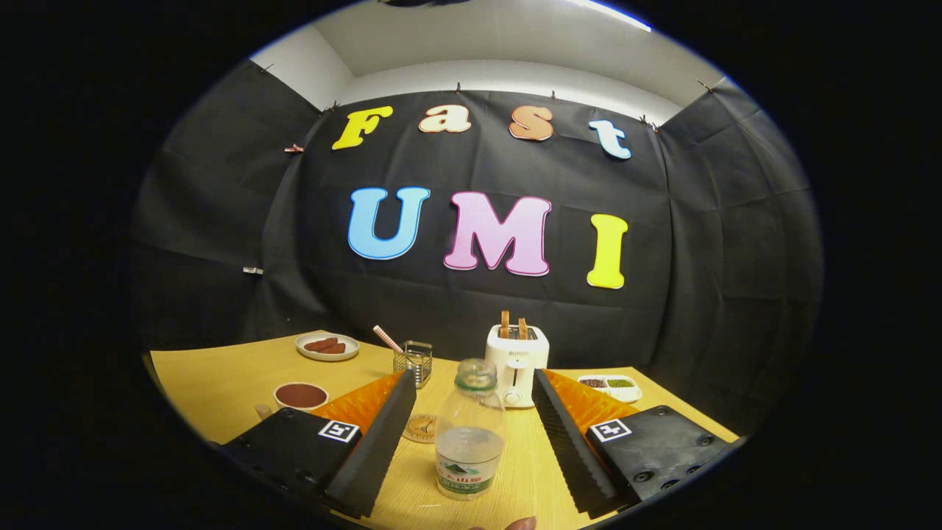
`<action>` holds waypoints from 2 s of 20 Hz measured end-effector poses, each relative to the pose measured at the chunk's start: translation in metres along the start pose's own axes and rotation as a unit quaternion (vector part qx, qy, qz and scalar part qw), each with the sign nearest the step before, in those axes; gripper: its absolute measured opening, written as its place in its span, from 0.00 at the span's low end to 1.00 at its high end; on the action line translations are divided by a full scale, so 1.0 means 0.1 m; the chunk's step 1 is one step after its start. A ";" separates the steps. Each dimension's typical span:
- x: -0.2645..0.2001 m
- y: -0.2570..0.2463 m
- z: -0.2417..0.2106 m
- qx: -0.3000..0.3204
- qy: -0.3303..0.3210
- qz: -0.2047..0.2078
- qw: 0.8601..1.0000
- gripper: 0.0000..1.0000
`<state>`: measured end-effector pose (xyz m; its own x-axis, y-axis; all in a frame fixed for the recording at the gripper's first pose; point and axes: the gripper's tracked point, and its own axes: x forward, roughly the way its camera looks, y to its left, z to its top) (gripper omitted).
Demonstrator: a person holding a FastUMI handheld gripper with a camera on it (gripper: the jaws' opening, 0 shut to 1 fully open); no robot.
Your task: Take the bottle from table, then pour the juice into the cup, finally place the bottle on the coaster
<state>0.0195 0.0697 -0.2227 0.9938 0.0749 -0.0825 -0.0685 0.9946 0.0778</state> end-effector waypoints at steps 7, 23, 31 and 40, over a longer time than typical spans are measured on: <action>0.12 -0.03 -0.59 0.022 0.023 -0.009 0.999 0.97; 0.43 -0.08 -0.49 -0.032 0.057 -0.022 0.998 0.75; 0.51 0.13 -0.16 -0.187 0.086 -0.007 0.979 0.73; 0.54 0.67 -0.06 -0.364 0.087 0.055 0.926 0.73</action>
<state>0.0682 0.1412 -0.2281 0.9525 0.1259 -0.2773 -0.2723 0.7599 -0.5902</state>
